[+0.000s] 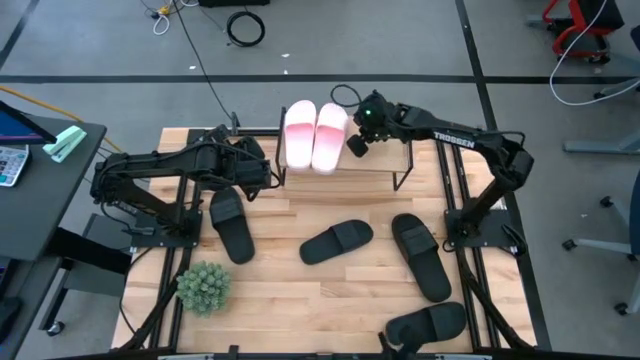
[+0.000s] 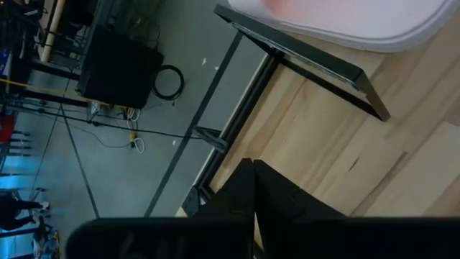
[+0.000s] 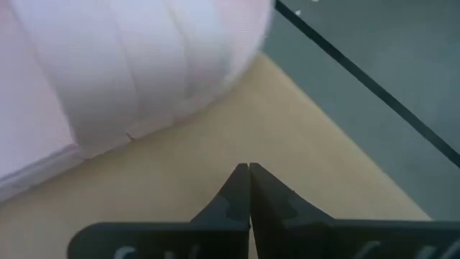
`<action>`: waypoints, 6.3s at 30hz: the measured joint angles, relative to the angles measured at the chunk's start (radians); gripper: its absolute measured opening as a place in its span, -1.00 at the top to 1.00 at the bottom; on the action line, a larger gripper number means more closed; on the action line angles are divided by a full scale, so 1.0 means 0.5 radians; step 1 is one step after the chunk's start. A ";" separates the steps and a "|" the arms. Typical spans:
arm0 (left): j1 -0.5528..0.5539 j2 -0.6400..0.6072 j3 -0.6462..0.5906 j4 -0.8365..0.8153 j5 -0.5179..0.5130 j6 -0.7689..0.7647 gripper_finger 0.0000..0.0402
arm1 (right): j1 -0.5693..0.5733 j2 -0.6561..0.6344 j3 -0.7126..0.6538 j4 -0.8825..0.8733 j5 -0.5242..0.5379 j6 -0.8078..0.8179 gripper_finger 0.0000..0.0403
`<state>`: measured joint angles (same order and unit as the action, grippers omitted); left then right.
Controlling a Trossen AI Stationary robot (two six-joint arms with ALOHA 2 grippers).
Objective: Pick and place slides into the shelf
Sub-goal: Put the pink slides on the shelf, then put the black slides on the shelf
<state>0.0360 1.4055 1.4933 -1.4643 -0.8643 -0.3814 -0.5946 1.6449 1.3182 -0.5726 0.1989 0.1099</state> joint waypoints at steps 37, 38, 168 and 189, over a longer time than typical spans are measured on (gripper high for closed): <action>0.000 0.002 0.000 0.035 0.001 0.000 0.97 | -0.020 0.191 0.033 0.673 -0.137 -0.169 1.00; 0.000 0.002 0.000 0.036 0.001 0.000 0.96 | -0.015 0.191 0.033 0.692 -0.136 -0.169 1.00; -0.203 1.252 -0.741 3.512 1.329 2.210 0.11 | 1.840 -0.387 -0.754 -0.586 0.561 2.188 0.99; -0.222 1.250 -0.632 3.558 1.241 2.236 0.23 | 1.700 0.018 -0.756 0.107 0.528 1.814 0.99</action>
<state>-0.0750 2.0304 1.1774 0.3145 -0.2440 0.7365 0.2554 1.6538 0.9402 -0.5189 0.4629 1.0169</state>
